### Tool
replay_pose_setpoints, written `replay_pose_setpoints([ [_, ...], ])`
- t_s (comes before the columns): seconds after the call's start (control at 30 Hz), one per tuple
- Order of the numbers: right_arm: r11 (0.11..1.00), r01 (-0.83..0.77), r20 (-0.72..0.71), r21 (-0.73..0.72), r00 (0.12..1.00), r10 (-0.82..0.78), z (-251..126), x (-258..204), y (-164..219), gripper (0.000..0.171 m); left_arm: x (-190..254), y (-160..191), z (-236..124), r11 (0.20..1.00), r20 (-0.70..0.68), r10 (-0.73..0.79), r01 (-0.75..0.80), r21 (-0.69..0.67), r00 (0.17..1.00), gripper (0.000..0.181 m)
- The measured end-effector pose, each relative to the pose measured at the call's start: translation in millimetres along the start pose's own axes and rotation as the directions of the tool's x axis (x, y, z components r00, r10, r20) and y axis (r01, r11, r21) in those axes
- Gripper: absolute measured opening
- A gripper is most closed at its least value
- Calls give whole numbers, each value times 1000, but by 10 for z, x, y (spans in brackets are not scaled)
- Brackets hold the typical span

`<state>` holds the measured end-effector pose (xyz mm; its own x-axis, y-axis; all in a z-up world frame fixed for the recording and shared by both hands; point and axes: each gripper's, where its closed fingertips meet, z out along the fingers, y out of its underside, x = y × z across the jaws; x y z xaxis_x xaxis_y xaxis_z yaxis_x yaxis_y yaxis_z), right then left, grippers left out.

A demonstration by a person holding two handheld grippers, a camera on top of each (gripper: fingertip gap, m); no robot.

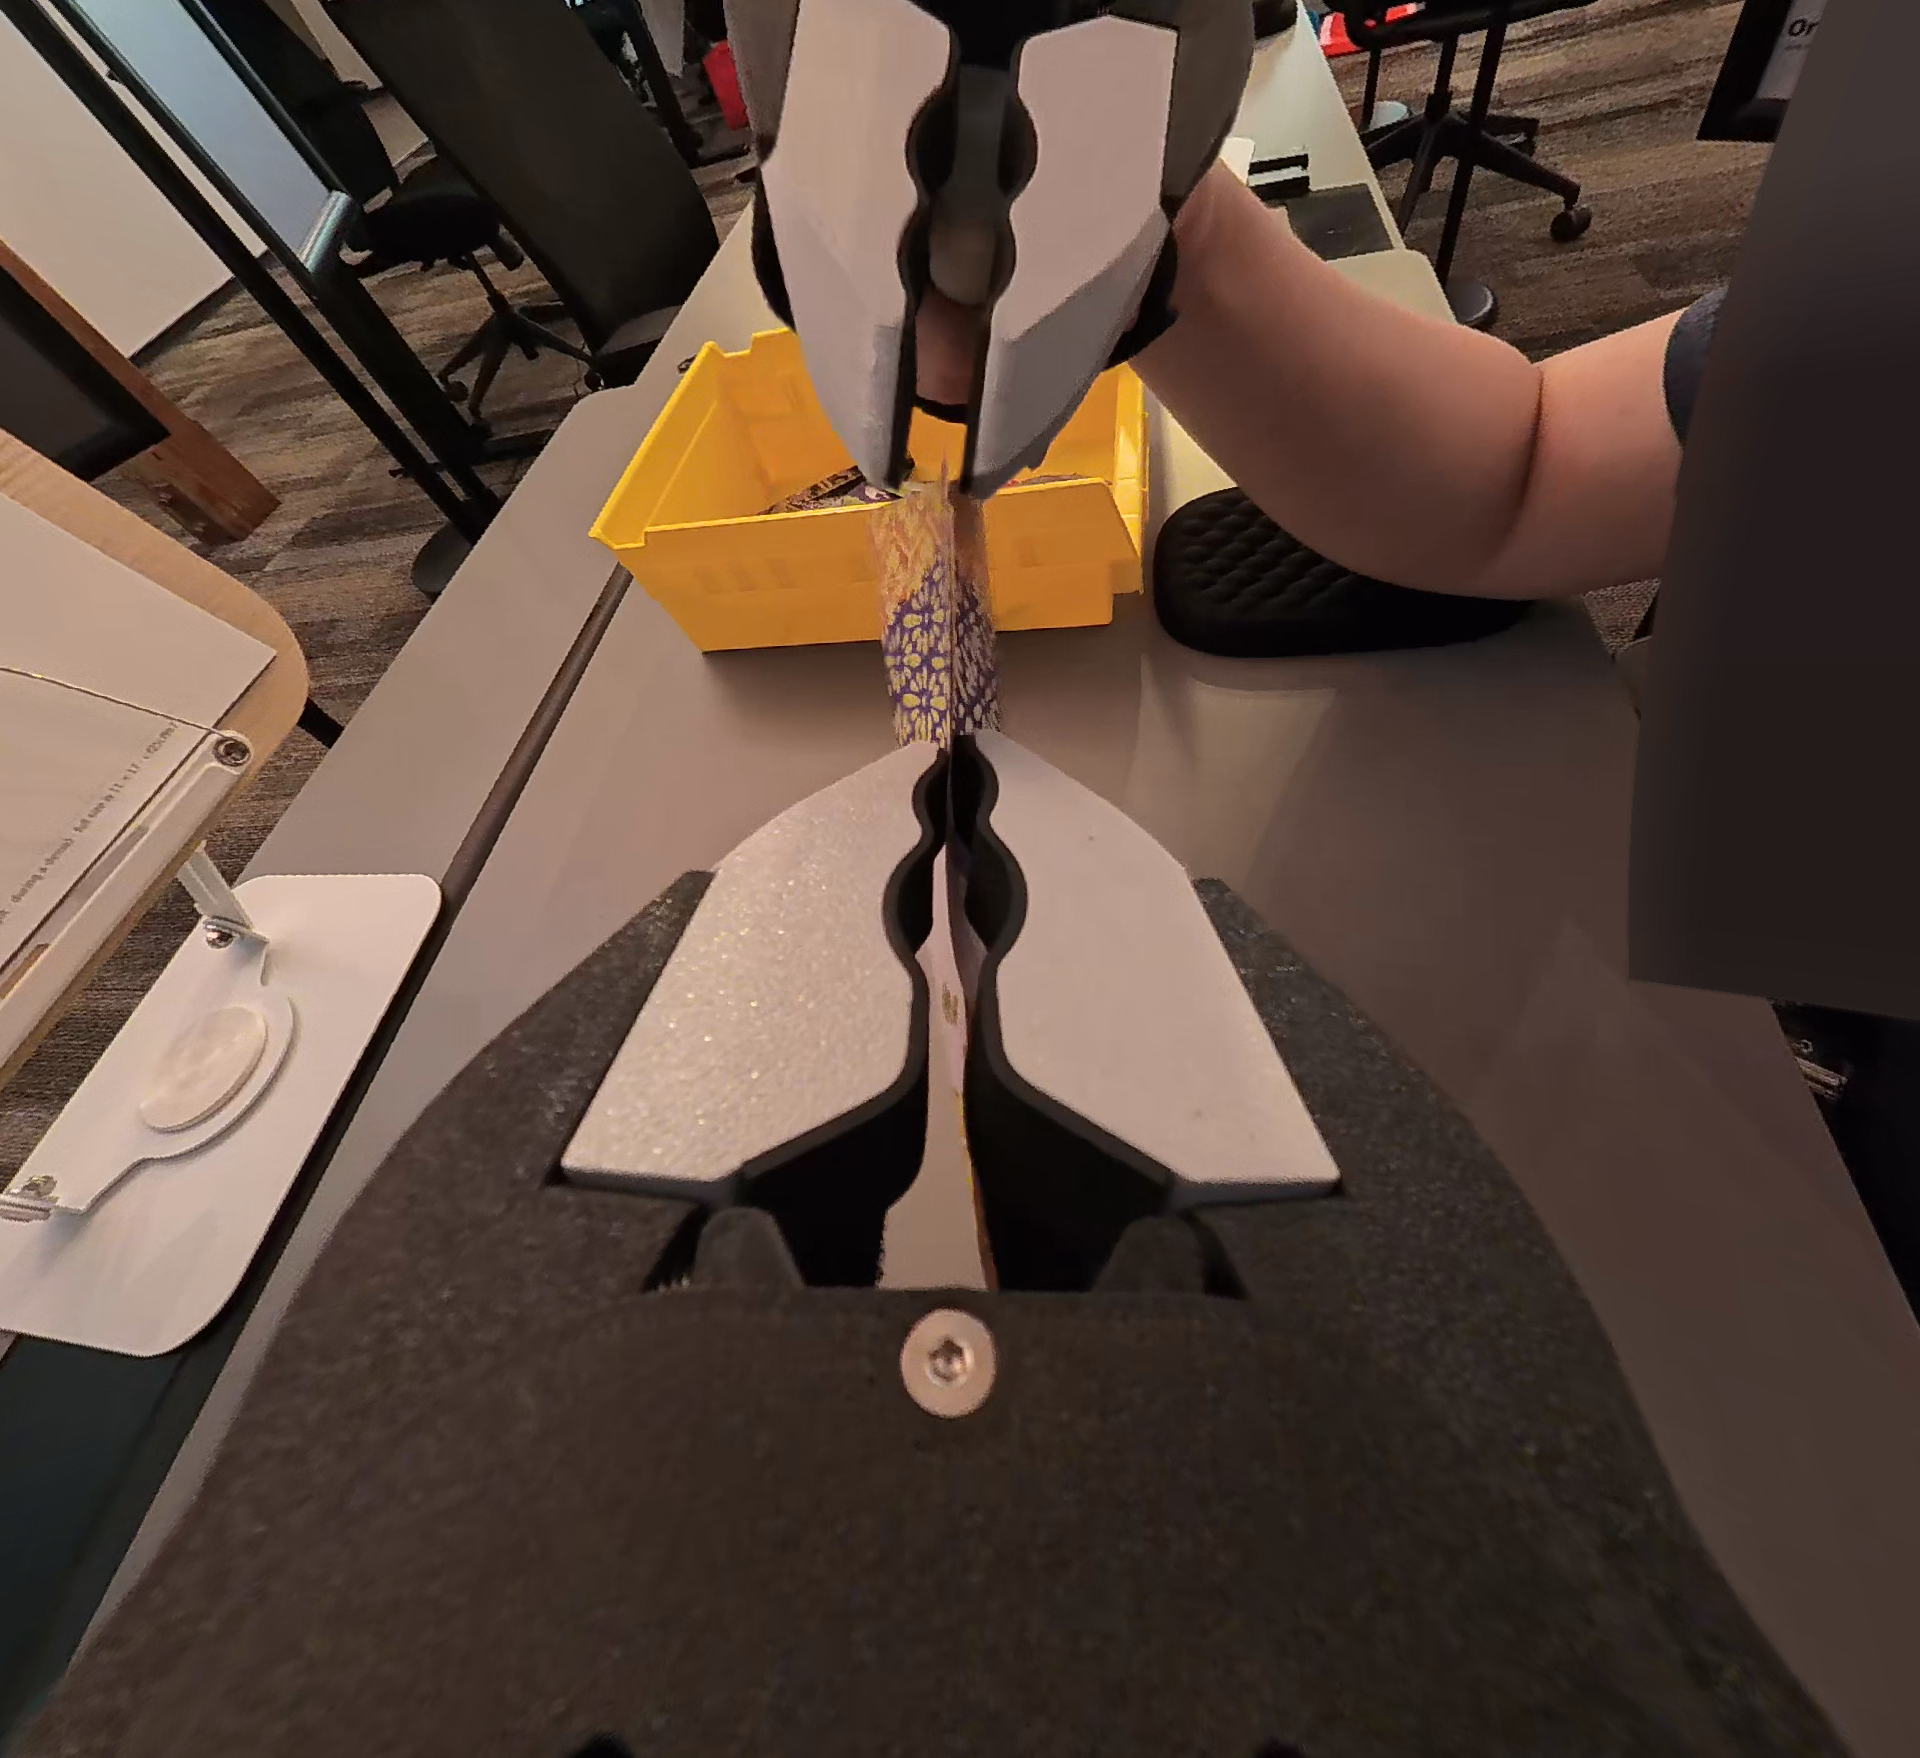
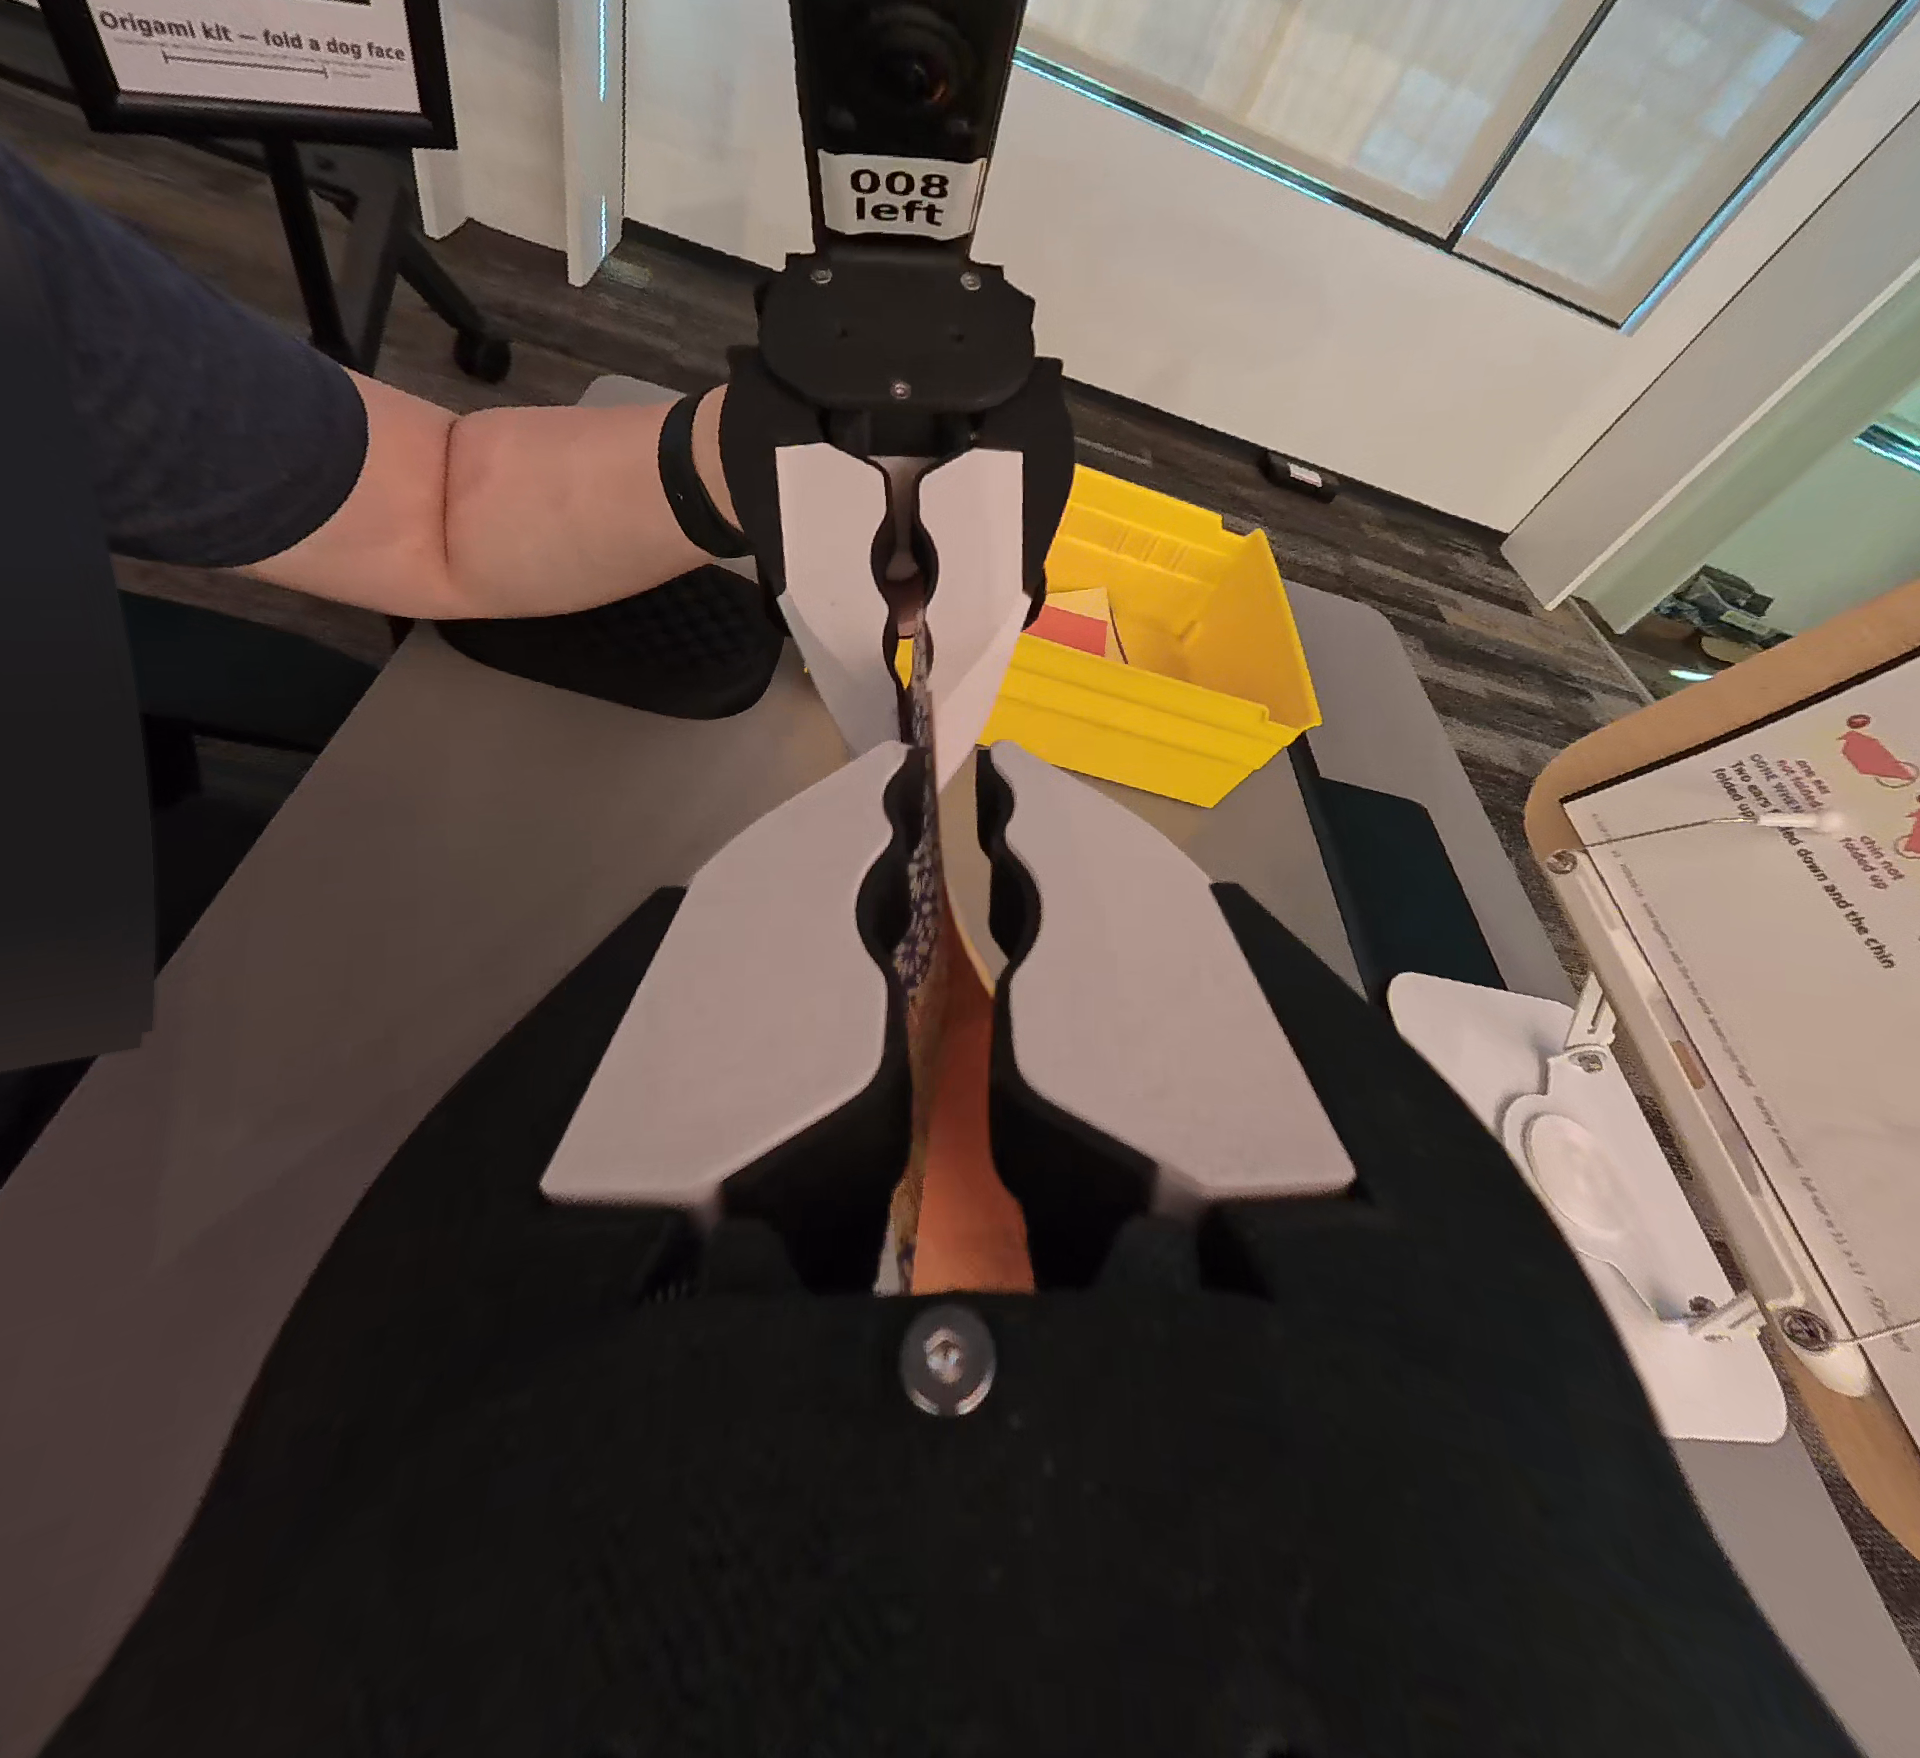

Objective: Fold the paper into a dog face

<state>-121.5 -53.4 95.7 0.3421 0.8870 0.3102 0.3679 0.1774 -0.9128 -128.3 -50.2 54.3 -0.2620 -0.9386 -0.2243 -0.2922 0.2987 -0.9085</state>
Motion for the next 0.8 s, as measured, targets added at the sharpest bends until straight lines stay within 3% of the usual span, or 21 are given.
replay_pose_setpoints([
  [0.1,1000,-8,26,-8,1000,8,15,-32,18,1,8,8,10,1000,-6,0,0,-4,1000,0],
  [0.63,987,-159,64,18,985,158,16,27,29,1,-23,5,15,994,74,106,-104,-30,992,2],
  [0.8,985,-171,63,20,984,169,7,56,53,1,-62,-157,-82,994,96,73,-80,73,993,8],
])
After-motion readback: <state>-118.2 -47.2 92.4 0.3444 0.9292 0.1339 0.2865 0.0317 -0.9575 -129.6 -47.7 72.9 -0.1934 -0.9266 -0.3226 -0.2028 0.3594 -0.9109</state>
